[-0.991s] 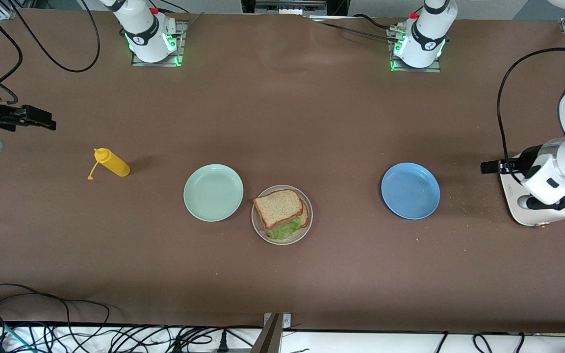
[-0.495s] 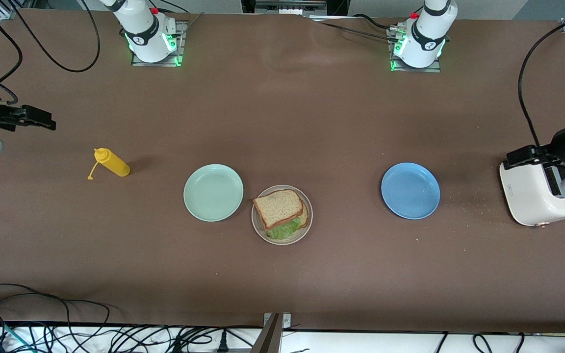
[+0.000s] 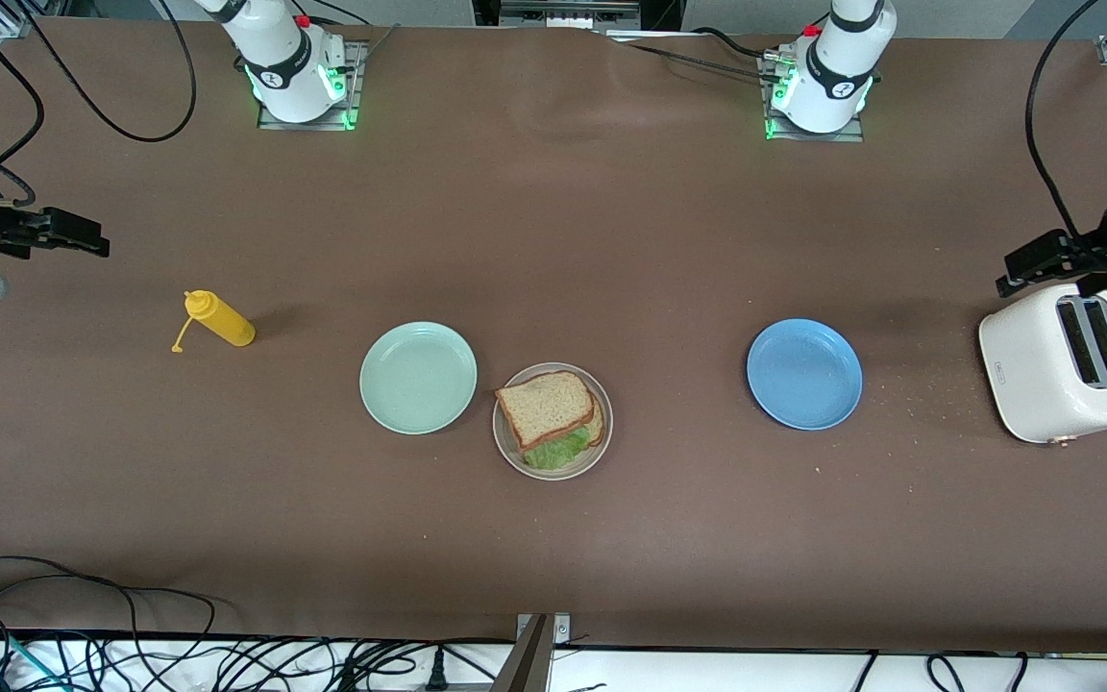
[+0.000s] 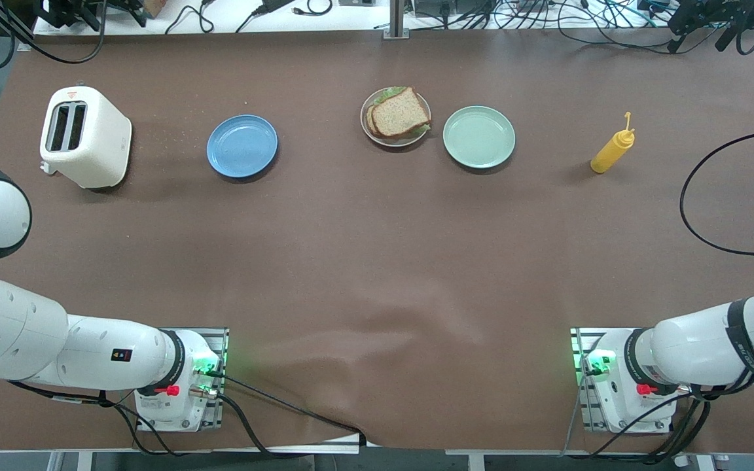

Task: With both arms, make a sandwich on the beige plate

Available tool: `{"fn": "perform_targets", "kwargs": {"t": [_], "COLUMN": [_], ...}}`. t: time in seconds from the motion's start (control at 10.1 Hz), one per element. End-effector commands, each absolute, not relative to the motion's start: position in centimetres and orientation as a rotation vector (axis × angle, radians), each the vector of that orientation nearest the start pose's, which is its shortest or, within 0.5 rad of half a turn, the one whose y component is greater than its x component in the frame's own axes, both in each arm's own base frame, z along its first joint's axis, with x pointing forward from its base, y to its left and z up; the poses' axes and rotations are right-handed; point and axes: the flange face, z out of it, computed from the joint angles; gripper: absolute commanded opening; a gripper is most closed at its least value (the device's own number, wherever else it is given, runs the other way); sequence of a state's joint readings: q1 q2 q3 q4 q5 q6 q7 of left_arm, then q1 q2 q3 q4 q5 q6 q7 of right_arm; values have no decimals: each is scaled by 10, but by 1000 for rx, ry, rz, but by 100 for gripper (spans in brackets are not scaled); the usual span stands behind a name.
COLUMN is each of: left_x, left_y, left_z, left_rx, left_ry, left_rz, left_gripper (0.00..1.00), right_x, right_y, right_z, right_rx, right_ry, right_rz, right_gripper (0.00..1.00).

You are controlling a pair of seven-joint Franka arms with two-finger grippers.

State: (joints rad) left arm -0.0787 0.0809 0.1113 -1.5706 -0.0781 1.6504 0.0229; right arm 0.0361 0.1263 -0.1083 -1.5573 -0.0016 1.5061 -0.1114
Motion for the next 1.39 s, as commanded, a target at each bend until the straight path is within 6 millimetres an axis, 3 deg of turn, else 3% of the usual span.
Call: {"fn": "perform_targets", "kwargs": {"t": [0.0, 0.2, 0.69, 1.29], "left_x": [565, 560, 582, 586], "left_y": [1, 5, 9, 2], "left_z": [598, 603, 619, 603], "left_rx": [-3177, -3135, -3091, -3104], "left_ry": [23, 254, 250, 263], "left_rz": [-3, 33, 158, 206], "left_gripper": [100, 100, 100, 100], "right_x": [581, 581, 581, 581], "right_y": [-38, -38, -38, -38], "right_z": [557, 558, 557, 558], "right_rx": [-3135, -3133, -3133, -3132], "right_ry": [-43, -43, -45, -43], "right_rz": [268, 265, 268, 265], "right_gripper": [100, 100, 100, 100]}}
